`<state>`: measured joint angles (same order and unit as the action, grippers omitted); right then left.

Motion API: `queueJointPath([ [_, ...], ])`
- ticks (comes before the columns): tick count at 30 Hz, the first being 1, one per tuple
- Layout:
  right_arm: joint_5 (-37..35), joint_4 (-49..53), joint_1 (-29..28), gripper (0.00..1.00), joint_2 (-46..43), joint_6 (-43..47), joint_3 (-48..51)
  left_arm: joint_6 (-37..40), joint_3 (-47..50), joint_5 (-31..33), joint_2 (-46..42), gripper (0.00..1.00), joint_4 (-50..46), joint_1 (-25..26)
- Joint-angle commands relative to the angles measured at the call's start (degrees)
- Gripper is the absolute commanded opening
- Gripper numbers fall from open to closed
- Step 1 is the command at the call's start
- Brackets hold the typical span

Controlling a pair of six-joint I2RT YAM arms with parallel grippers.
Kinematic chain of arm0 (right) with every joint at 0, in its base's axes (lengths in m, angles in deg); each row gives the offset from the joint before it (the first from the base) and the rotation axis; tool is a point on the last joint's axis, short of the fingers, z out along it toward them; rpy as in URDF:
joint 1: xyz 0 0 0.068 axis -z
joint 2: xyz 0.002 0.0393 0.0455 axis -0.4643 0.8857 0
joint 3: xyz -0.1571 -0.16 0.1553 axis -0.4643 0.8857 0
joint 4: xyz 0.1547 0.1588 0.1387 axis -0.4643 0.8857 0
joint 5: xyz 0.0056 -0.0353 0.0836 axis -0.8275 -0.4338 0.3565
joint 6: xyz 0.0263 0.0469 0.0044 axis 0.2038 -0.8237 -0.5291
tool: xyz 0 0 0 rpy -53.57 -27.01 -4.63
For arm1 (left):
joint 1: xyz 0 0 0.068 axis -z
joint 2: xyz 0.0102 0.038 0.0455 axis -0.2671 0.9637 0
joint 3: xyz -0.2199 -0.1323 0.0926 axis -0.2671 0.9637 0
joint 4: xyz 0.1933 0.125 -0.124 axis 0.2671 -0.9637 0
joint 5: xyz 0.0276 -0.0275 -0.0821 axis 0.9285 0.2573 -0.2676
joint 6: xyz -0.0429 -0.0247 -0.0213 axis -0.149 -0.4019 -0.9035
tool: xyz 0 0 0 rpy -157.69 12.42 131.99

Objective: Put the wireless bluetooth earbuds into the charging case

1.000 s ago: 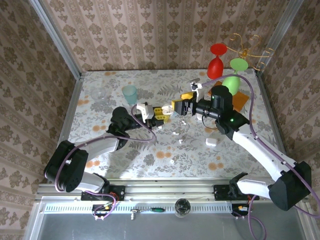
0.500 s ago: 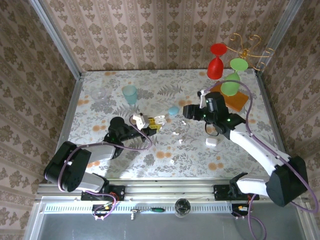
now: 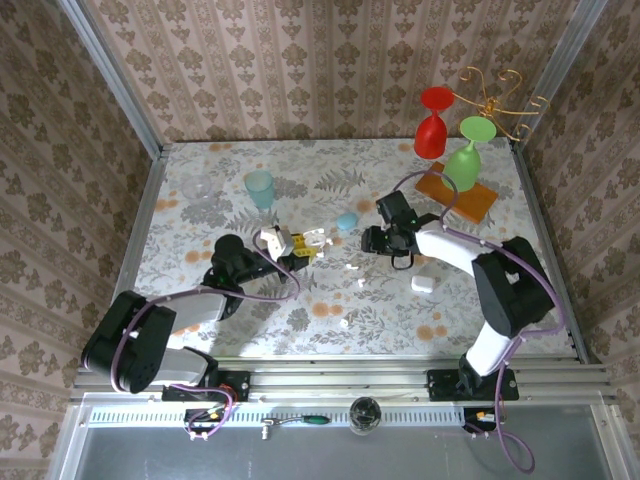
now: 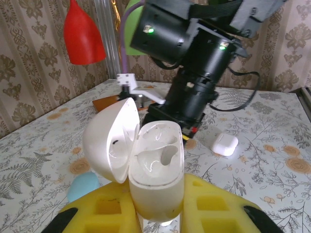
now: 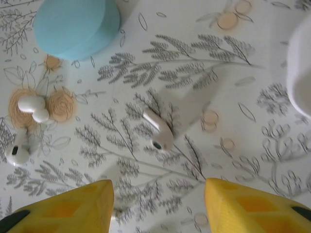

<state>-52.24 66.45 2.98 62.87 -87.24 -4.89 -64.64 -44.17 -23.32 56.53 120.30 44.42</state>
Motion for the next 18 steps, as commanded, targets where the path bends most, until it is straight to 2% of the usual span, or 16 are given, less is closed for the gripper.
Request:
queueJointPath([
  [1,-0.56,0.31,0.07,0.55,4.08,2.24,-4.89,2.14,0.40,-0.65,-1.30,0.00,-1.88,0.51],
  [11,1.57,8.04,0.40,0.55,13.74,9.88,-15.65,1.70,0.40,-0.55,-0.96,0.00,-2.40,0.69],
  [18,4.50,11.01,0.21,0.55,17.82,12.14,-19.22,1.76,0.20,-0.63,-0.92,0.00,-2.78,0.69],
])
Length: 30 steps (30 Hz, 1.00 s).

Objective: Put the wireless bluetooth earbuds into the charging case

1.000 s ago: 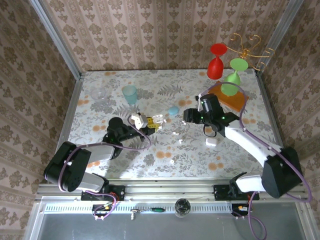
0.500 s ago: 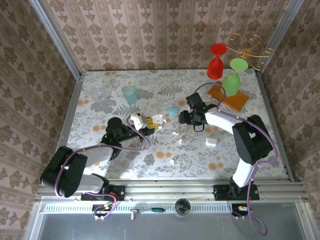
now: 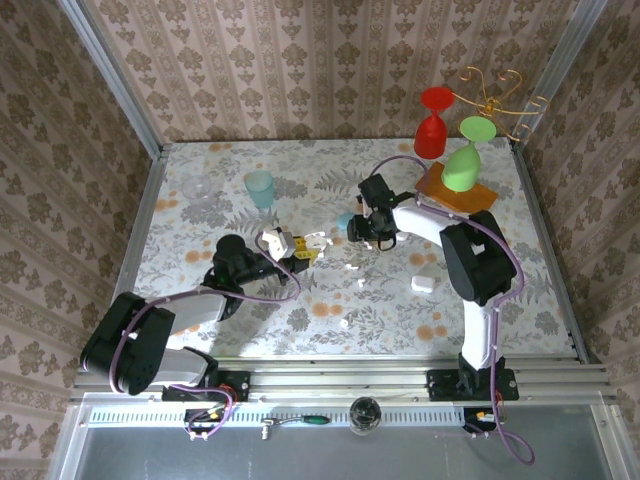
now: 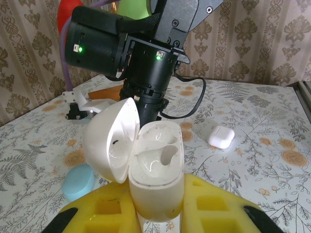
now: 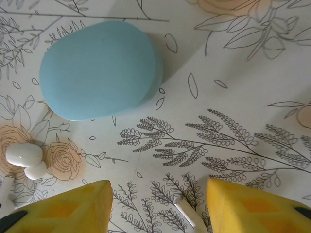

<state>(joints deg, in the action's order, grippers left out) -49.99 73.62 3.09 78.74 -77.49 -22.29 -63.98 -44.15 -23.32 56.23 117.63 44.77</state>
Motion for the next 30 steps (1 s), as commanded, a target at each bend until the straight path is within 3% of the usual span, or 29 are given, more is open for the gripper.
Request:
queueJointPath([
  [1,2.62,4.00,0.05,0.55,2.23,2.63,-2.15,1.13,0.29,-0.55,-0.67,0.00,-0.13,0.34],
  [17,6.82,9.32,-2.91,0.54,1.33,7.91,-2.40,1.20,0.58,-0.39,-0.37,0.00,-0.75,0.34],
  [30,5.83,16.36,-6.39,0.52,-1.21,13.71,-0.29,1.23,0.87,-0.24,0.15,0.00,-0.46,0.34],
])
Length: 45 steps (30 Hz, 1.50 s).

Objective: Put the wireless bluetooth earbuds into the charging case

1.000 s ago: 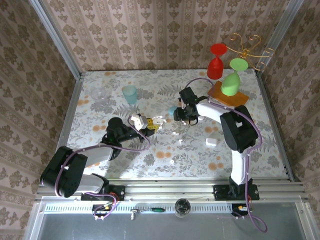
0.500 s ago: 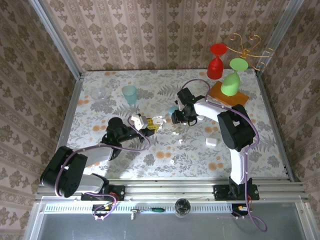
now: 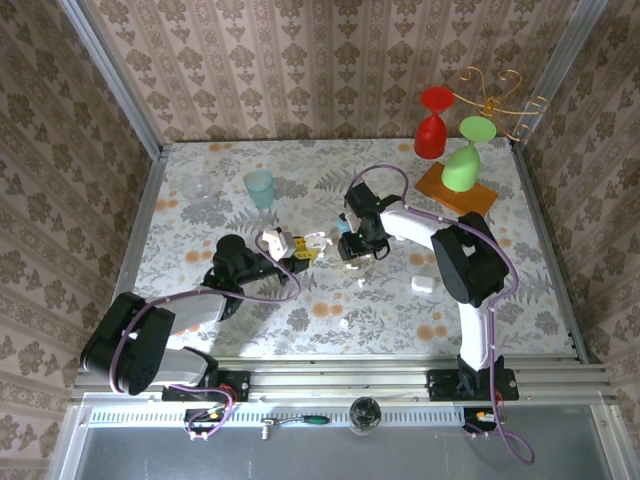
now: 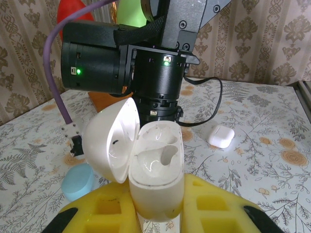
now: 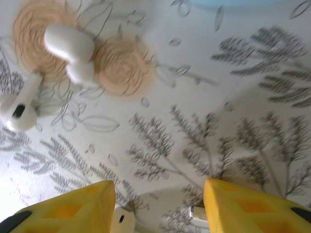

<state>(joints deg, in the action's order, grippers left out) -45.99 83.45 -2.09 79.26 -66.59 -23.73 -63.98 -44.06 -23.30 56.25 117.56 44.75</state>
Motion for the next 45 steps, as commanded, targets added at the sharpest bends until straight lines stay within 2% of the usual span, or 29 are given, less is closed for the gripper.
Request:
queueJointPath([
  [1,1.74,6.76,-1.47,0.52,-2.30,3.21,1.38,1.29,0.80,-0.30,0.13,0.00,-0.40,0.36],
  [6,-2.29,1.33,-1.45,0.52,-8.88,-1.42,5.44,1.24,0.75,-0.01,0.13,0.00,-0.40,0.36],
  [11,-17.63,-4.47,-1.27,0.53,-16.10,-18.61,10.75,1.46,0.64,0.14,0.43,0.00,-0.47,0.36],
  [15,-22.01,-6.42,-1.18,0.49,-19.44,-30.30,15.07,1.63,0.24,-0.01,0.77,0.00,-0.41,0.32],
  [20,-17.76,-10.55,-0.66,0.50,-21.58,-40.36,19.77,1.99,-0.23,-0.55,1.48,0.00,-0.66,0.28],
  [25,-12.42,-13.62,-0.52,0.49,-19.17,-42.87,20.82,1.97,-0.60,-0.92,2.22,0.00,-0.28,0.19],
  [28,-10.24,-15.96,-0.57,0.46,-17.29,-44.53,20.83,1.91,-0.68,-1.02,2.59,0.00,-0.09,0.19],
  [36,-11.02,-15.03,-0.49,0.46,-14.56,-44.42,19.08,1.81,-0.41,-0.70,1.91,0.00,-0.23,0.19],
  [45,-7.64,-15.58,-0.13,0.45,-12.33,-43.49,17.97,2.10,-0.41,-0.73,1.52,0.00,-0.66,0.19],
])
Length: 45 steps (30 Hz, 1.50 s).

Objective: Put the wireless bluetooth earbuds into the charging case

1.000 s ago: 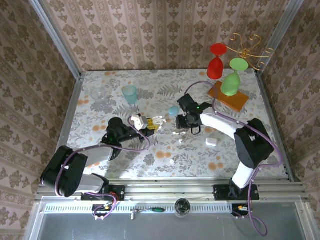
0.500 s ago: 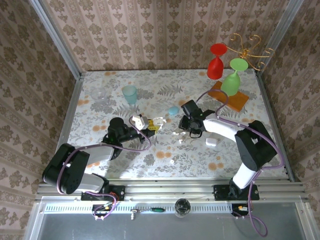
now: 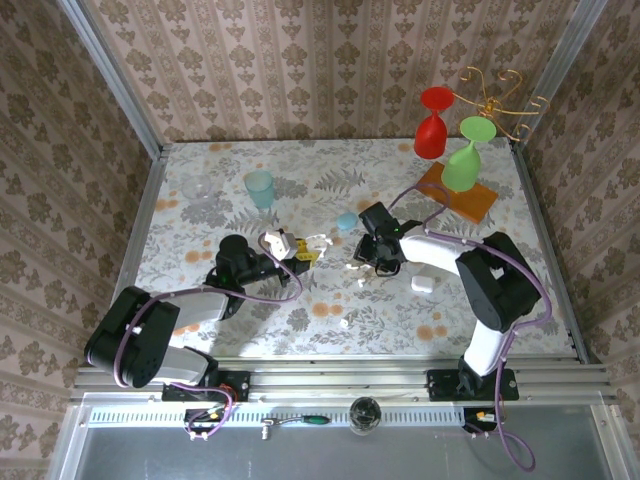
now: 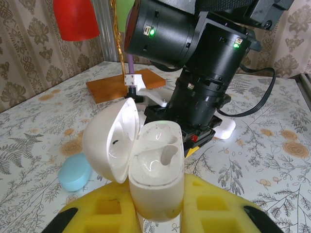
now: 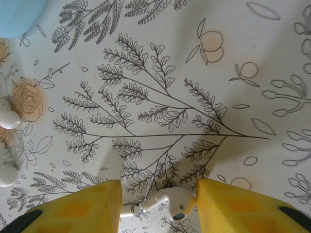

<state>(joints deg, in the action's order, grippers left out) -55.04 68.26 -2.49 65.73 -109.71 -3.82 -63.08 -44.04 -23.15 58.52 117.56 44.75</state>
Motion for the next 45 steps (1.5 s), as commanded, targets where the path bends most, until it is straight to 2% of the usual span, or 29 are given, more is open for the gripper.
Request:
queueJointPath([
  [1,1.70,-0.31,0.22,0.45,1.35,-0.19,-2.29,1.26,-0.44,-0.90,-0.76,0.00,-0.66,0.19],
  [12,4.50,4.00,0.70,0.40,4.88,5.44,-8.35,1.27,0.61,-0.45,-1.27,0.00,0.12,-0.38],
  [17,-2.69,11.56,0.71,0.43,2.49,9.08,-10.43,-1.33,2.61,-0.38,-0.62,0.00,5.37,-2.23],
  [20,-5.21,13.61,0.88,0.44,1.15,7.41,-9.04,-1.64,3.00,-0.79,-0.30,0.00,5.95,-2.74],
  [31,3.27,8.75,0.88,0.39,4.64,2.56,-6.81,-1.49,2.89,-1.61,0.41,0.00,6.27,-2.72],
  [45,4.19,8.49,0.97,0.31,6.85,2.35,-6.61,-1.52,2.82,-2.01,0.41,0.00,6.37,-2.71],
])
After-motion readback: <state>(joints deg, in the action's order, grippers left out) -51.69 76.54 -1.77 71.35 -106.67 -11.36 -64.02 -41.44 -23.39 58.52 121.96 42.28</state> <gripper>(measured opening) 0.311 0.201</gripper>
